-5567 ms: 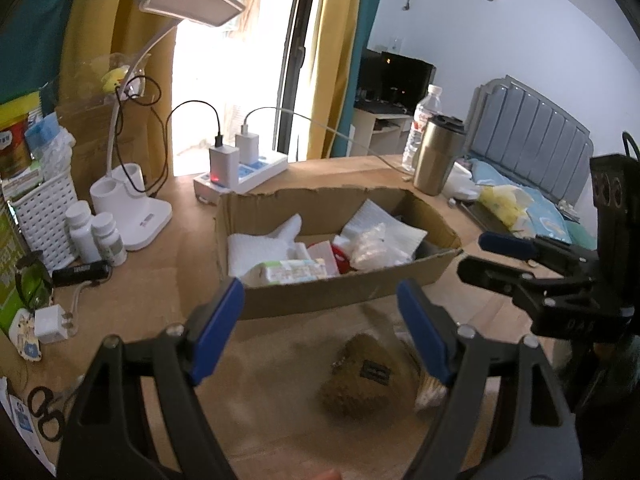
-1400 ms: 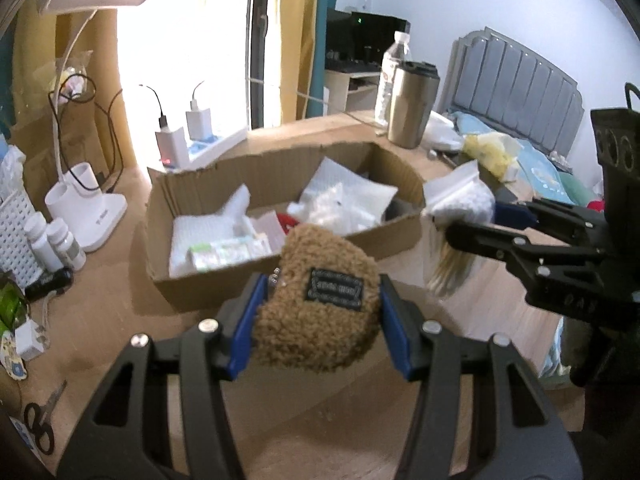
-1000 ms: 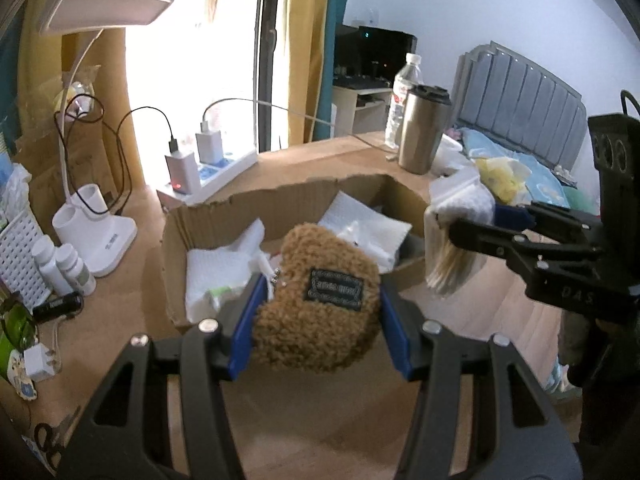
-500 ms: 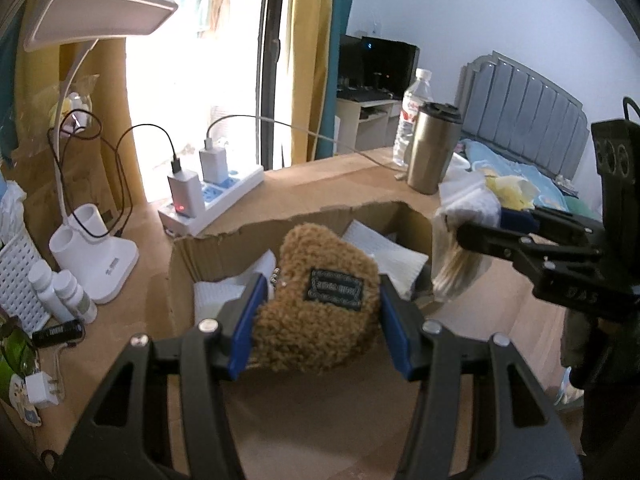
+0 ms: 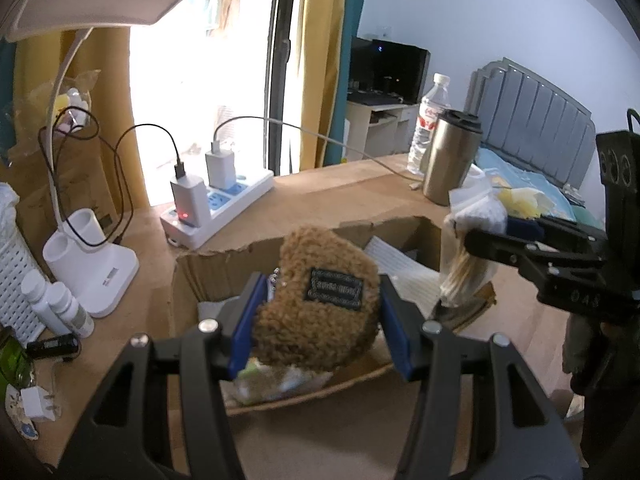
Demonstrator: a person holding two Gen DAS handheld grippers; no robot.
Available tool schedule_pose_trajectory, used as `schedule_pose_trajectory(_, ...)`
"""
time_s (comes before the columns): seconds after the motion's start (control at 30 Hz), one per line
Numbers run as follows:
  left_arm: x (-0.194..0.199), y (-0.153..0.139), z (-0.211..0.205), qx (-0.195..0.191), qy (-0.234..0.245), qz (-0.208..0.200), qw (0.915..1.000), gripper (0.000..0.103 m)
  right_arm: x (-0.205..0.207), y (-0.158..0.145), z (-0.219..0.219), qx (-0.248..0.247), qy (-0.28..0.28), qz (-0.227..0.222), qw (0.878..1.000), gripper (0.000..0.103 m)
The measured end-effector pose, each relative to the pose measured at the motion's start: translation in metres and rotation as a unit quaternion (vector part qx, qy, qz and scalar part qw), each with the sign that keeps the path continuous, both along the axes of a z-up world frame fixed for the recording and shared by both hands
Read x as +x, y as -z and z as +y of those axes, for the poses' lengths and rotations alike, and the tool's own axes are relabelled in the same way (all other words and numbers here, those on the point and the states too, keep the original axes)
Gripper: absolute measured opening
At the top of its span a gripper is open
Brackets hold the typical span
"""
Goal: Organize soft objects
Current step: 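Lower and open both tools to drop the pouch and swab bag into the box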
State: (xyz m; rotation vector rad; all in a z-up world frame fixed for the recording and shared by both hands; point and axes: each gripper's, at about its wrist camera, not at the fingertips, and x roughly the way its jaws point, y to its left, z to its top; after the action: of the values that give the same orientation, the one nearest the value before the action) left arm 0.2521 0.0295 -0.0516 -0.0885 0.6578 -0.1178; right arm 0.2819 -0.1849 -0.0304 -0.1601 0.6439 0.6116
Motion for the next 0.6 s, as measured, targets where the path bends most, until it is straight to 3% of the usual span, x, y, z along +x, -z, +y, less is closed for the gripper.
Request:
schedule_pose_trajectory(0.47, 0.033, 0.021, 0.008, -0.006, -0.004, 0.022, 0.9997, 0.056, 0.031, 0.022, 0.013, -0.005, -0.006, 0.023, 1.000, 0.046)
schedule_pose_trajectory(0.53, 0.036, 0.025, 0.008, -0.007, -0.006, 0.026, 0.9996, 0.056, 0.036, 0.027, 0.015, -0.009, -0.003, 0.025, 1.000, 0.048)
schedule_pose_trajectory(0.6, 0.039, 0.028, 0.009, -0.008, -0.007, 0.029, 0.9995, 0.057, 0.038, 0.030, 0.016, -0.011, 0.000, 0.024, 1.000, 0.057)
